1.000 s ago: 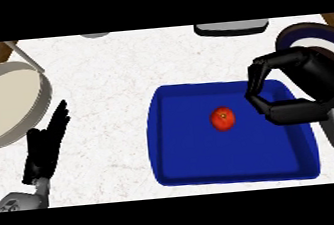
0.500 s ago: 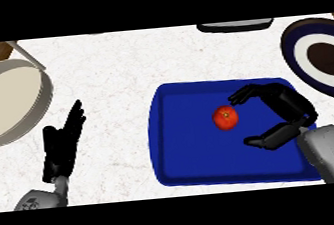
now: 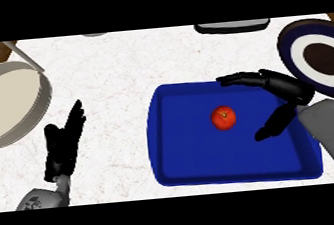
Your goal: Pick the tomato from the tray and place it in the plate
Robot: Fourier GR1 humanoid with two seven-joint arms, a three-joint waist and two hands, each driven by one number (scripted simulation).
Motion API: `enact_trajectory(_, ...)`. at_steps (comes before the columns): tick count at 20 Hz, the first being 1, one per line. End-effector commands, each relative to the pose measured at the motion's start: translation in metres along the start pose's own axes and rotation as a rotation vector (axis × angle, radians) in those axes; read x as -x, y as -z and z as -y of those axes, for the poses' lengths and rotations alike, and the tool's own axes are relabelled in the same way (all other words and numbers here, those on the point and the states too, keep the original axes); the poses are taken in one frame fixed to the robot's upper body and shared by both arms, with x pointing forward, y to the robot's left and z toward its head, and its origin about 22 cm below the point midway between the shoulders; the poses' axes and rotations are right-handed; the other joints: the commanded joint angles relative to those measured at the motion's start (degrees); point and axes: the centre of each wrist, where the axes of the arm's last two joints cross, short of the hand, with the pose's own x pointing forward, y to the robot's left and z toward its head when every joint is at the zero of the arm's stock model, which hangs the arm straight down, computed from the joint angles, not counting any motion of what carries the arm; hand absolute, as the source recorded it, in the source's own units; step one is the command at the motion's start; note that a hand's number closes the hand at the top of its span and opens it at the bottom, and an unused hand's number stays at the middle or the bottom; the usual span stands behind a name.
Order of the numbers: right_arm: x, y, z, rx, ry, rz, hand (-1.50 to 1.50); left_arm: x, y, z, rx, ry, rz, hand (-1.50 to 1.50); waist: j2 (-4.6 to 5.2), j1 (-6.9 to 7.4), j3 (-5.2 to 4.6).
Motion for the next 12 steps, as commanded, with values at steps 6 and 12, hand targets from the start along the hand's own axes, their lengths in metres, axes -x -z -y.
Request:
enact_trajectory(6,-0.008,0.043,0.015,-0.327,-0.248,-0.151,-1.50,0.005,-0.006,0.013,-0.002,-0.008,-0.013,0.00,-0.21,-0.67,-0.09)
enact_trajectory(12,-0.021,0.076,0.004,-0.500,-0.291,-0.229,-1.50,0.015,-0.008,-0.007,-0.015,0.007,-0.017,0.00,-0.39,-0.98,-0.11)
